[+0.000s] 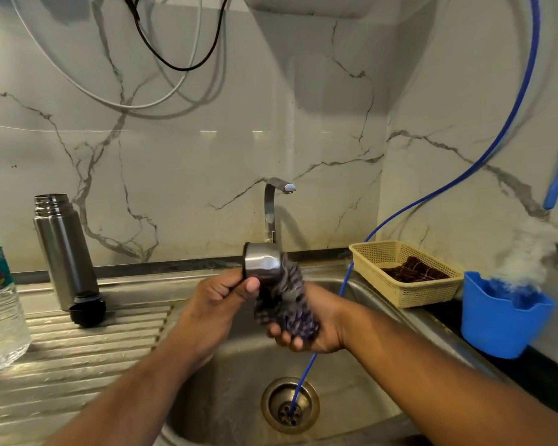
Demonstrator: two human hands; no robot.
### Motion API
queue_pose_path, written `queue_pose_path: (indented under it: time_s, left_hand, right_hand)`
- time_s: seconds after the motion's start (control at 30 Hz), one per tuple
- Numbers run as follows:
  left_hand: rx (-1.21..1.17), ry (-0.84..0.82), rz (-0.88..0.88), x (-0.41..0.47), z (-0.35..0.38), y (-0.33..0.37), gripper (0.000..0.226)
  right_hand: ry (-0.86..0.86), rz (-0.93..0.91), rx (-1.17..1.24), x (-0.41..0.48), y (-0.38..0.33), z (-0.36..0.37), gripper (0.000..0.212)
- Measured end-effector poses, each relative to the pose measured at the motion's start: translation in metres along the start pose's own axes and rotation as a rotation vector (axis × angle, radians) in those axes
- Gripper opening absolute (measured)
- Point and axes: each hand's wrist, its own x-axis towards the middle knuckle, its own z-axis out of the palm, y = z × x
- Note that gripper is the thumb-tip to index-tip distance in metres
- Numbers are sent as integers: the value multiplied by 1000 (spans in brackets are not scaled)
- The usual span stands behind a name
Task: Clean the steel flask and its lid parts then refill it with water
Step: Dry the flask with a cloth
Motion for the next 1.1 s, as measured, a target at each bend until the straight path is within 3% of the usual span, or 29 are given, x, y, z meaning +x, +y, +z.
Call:
queue_pose_path:
  time_s: [0.07,0.2,0.4,0.57,0.67,0.83,1.0,1.1]
  left_hand:
    - [57,66,-38,1,-2,-2,26]
    - [272,143,-79,2,-5,-8,20]
    - [496,125,-97,2,-5,-8,18]
    - [567,100,-144,5,-5,-10,22]
    - [571,70,-162,5,-5,-14,22]
    - [617,87,-187,8,-5,-25,18]
    - [620,104,-212,8,-8,-28,19]
    - [629,113,-221,9,-9,-28,23]
  right_hand:
    - [100,-15,-234,3,4,3,49]
    - [512,-150,-627,-5,-8,4,44]
    - [920,-347,-601,-35,-62,-43,55]
    - [1201,-130,-1016,-55,-105,-96,72]
    - [1259,33,-1124,-59,-113,-117,81]
    - [1218,198,-1175,-53,-96,-144,94]
    - [1269,252,-1262,-43,-79,-168,50]
    - [1358,115,-1355,-46,-84,-156,37]
